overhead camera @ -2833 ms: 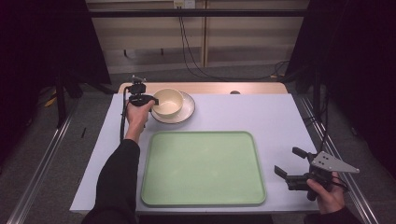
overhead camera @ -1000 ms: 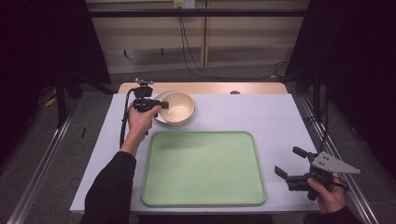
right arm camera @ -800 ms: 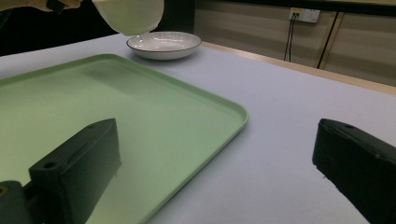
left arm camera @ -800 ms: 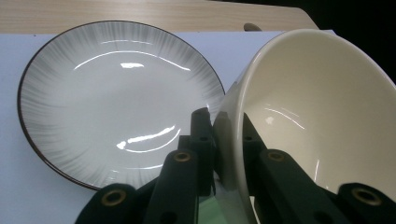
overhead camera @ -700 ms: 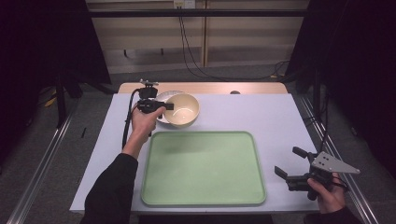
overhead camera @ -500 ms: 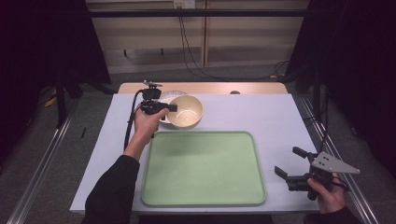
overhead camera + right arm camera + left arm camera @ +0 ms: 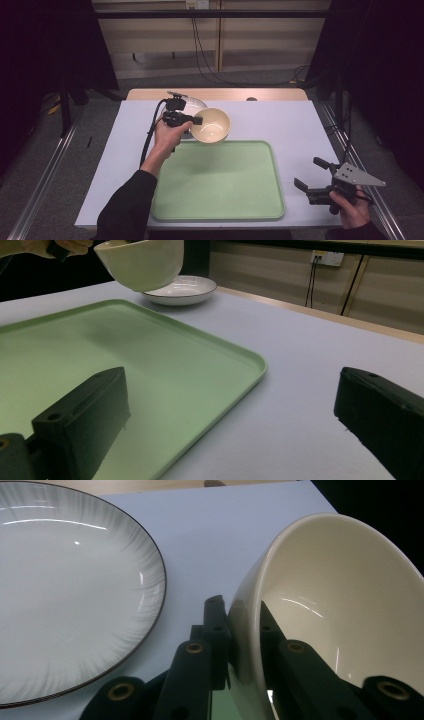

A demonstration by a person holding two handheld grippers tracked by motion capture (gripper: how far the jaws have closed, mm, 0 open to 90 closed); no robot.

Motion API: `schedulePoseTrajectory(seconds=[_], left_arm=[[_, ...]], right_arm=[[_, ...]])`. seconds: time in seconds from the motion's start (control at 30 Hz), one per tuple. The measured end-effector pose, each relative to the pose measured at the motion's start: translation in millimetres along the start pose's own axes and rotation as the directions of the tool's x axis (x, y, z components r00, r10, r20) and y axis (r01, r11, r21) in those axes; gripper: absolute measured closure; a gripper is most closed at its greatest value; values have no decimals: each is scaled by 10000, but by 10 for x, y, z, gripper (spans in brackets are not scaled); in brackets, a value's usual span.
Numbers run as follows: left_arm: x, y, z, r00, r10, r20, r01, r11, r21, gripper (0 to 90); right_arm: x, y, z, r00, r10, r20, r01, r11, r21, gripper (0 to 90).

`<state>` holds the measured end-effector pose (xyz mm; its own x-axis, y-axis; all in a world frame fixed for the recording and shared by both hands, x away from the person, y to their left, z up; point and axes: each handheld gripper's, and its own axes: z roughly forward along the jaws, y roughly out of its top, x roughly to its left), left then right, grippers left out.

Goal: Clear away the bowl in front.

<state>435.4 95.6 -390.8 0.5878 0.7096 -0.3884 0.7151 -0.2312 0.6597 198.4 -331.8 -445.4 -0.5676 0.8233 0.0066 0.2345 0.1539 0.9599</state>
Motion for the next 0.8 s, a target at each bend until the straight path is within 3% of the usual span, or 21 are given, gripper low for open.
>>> schedulePoseTrajectory(seconds=[0.37, 0.8], left_arm=[[-212, -2, 182, 9982, 257, 549, -269, 9994, 215, 820], [-392, 16, 395, 9958, 500, 773, -541, 9972, 518, 819]], right_arm=[[0, 1, 2, 10000, -5, 11, 5, 10000, -15, 8], [-2, 1, 4, 10000, -44, -25, 44, 10000, -1, 8]])
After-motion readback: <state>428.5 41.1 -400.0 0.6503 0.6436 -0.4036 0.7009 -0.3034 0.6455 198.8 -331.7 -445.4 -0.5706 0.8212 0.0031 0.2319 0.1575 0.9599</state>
